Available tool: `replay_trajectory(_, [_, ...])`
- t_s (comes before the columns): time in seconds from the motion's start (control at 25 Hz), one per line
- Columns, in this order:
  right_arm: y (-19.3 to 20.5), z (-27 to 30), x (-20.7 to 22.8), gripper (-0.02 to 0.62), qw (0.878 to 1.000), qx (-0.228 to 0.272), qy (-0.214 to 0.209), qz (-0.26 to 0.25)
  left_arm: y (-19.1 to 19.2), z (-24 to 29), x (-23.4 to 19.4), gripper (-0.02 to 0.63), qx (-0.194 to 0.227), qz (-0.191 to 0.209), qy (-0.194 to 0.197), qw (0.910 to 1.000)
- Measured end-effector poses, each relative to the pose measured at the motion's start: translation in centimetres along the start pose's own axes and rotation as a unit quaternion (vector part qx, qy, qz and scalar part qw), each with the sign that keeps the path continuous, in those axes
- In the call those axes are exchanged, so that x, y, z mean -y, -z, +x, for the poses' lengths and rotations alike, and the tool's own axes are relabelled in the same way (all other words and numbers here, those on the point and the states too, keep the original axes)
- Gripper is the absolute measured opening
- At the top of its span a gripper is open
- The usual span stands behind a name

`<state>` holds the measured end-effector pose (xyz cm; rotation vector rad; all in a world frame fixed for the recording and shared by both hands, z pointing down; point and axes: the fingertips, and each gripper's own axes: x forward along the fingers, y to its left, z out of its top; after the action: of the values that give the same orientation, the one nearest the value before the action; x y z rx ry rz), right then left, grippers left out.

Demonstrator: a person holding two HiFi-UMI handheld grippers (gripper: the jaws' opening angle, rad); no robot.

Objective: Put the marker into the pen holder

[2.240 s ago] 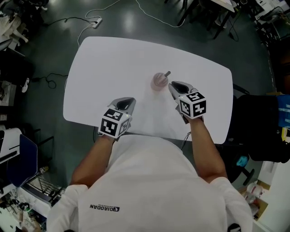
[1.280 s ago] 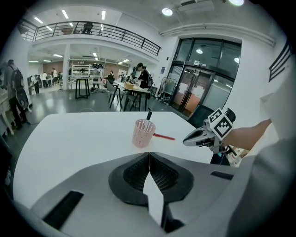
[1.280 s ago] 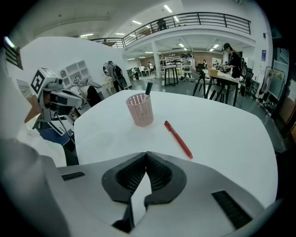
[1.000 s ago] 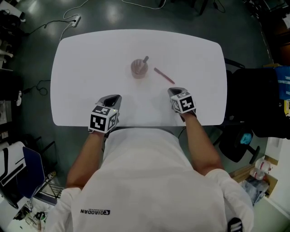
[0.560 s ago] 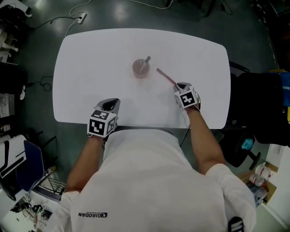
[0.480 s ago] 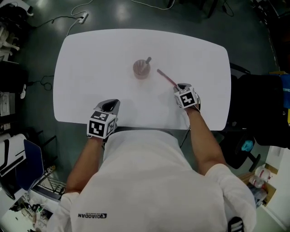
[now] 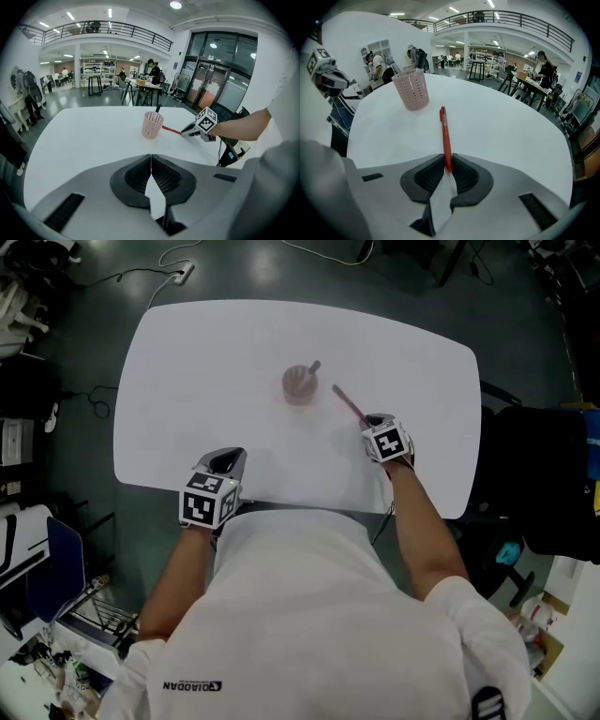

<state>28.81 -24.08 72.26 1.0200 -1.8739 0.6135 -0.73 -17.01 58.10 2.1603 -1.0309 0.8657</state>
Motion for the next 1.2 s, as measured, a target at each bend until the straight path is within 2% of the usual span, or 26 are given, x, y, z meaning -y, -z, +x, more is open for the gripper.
replay_trajectory(0.2, [0.2, 0.0, -0.3, 0.064, 1.000, 0.001, -0.014, 0.009, -0.4, 0.2, -0.2, 0.029, 0.006, -0.002, 0.001, 1.0000])
replay_trajectory(0.72, [-3.4, -5.9, -3.1, 0.063, 0.992, 0.095, -0.034, 0.069, -1.9, 0.9, 0.4, 0.029, 0.016, 0.016, 0.025, 0.9994])
replay_trajectory(1.2, [-8.5, -13.2, -4.6, 0.063, 0.983, 0.172, -0.030, 0.053, -4.2, 0.3, -0.1, 0.029, 0.045, 0.011, 0.037, 0.9982])
